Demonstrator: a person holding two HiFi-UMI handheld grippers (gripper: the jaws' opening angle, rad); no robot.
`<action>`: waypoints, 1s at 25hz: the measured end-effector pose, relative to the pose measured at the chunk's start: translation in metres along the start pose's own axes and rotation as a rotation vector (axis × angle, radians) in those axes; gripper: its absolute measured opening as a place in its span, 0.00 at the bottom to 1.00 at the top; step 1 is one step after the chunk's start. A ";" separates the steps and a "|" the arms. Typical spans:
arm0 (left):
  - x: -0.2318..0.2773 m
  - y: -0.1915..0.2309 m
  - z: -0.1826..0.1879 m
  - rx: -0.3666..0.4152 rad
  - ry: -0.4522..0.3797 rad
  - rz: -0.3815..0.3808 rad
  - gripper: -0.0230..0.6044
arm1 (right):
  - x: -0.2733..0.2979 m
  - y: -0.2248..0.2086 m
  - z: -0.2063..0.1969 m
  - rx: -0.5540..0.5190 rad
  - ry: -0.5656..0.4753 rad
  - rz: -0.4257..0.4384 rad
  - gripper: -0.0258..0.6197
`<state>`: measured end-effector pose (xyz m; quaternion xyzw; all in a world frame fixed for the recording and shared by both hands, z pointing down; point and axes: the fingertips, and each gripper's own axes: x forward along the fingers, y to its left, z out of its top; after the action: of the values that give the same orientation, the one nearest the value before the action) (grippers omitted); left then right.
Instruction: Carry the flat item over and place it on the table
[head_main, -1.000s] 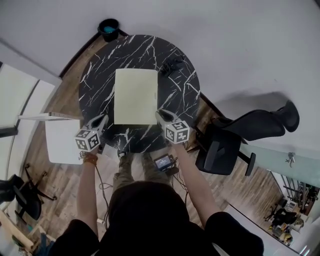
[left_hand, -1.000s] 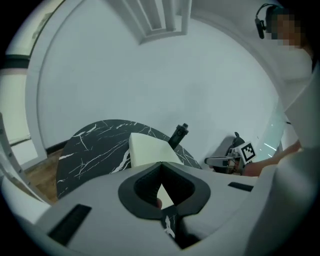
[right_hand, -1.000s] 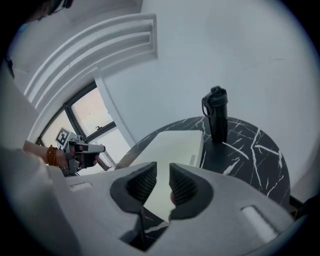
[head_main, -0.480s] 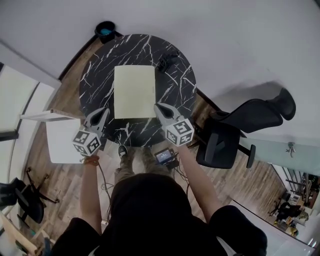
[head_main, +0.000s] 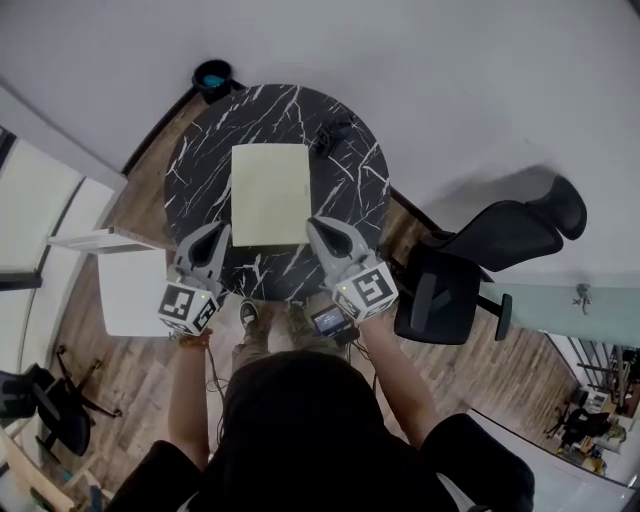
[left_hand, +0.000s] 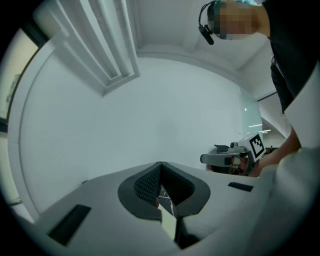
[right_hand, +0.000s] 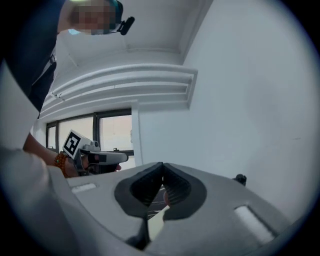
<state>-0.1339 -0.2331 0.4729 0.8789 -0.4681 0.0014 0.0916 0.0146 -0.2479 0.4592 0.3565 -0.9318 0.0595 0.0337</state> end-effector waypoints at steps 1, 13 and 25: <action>-0.002 -0.005 0.007 0.025 -0.021 0.013 0.05 | -0.002 0.005 0.011 -0.021 -0.022 -0.002 0.04; -0.035 -0.052 0.044 0.144 -0.123 0.223 0.05 | -0.033 0.052 0.063 -0.152 -0.156 -0.057 0.04; -0.035 -0.076 0.044 0.195 -0.100 0.163 0.05 | -0.029 0.080 0.054 -0.172 -0.143 -0.062 0.04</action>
<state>-0.0945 -0.1695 0.4147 0.8417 -0.5395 0.0103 -0.0180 -0.0181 -0.1767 0.3960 0.3842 -0.9220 -0.0474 -0.0004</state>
